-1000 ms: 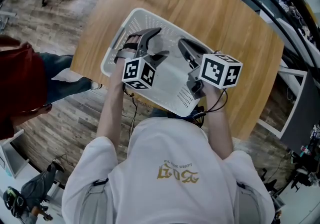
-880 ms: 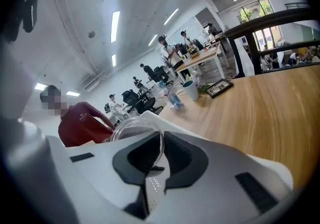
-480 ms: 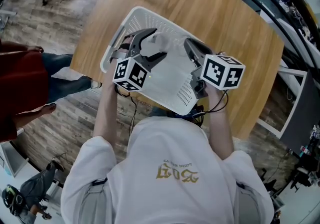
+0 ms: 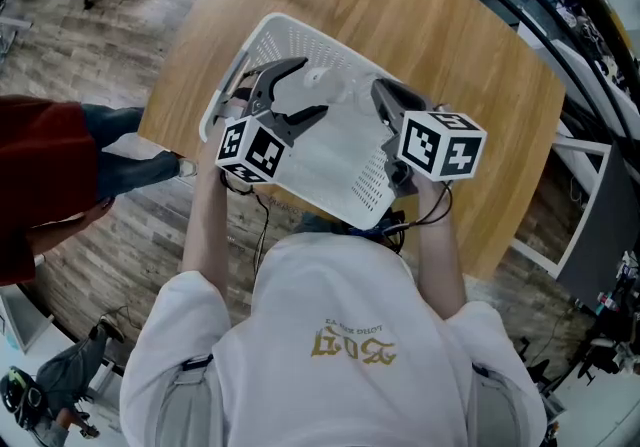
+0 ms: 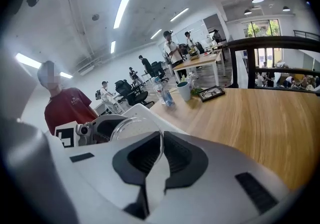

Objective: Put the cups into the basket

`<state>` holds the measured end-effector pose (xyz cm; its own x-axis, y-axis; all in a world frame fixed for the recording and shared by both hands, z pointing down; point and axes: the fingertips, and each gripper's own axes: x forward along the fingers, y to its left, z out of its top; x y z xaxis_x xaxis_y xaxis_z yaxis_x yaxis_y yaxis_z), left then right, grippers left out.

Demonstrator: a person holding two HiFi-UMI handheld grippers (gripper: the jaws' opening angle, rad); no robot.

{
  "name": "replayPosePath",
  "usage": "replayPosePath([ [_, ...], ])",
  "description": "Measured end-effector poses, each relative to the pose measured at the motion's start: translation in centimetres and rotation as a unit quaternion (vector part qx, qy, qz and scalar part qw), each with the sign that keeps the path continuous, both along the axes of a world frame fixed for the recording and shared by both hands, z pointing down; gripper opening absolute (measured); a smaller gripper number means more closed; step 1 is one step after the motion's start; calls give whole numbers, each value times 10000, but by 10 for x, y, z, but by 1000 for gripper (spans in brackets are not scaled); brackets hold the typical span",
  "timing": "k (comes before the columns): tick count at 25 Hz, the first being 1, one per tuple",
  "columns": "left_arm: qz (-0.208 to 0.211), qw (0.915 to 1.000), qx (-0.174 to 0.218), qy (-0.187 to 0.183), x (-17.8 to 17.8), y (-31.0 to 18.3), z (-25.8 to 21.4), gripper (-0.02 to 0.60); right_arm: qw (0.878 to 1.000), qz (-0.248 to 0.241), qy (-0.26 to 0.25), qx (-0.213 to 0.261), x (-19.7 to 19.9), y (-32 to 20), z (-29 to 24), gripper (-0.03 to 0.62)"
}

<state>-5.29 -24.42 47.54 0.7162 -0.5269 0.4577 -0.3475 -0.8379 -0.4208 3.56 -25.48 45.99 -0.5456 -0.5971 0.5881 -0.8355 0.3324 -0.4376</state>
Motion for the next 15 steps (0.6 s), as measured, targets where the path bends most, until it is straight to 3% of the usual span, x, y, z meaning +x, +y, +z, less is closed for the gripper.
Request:
replayPosePath([
  [3,-25,9999,-61,159,-1,0,-3,385,9999,-65,152,-4,1,2,2,31],
  [6,42,9992,-219,335,2,2,-4,372,9975,-306,637,-20,-1,5,7,31],
  [9,53,9966,-398,716,2,3,-12,301,9906,-624,1219,-40,-4,11,13,31],
  [11,14,9956,-437,827,1,1,-15,237,9888,-702,1313,-53,-7,12,15,31],
  [15,4,9951,-529,831,2,-1,-12,215,9881,-736,1348,-117,-7,11,18,31],
])
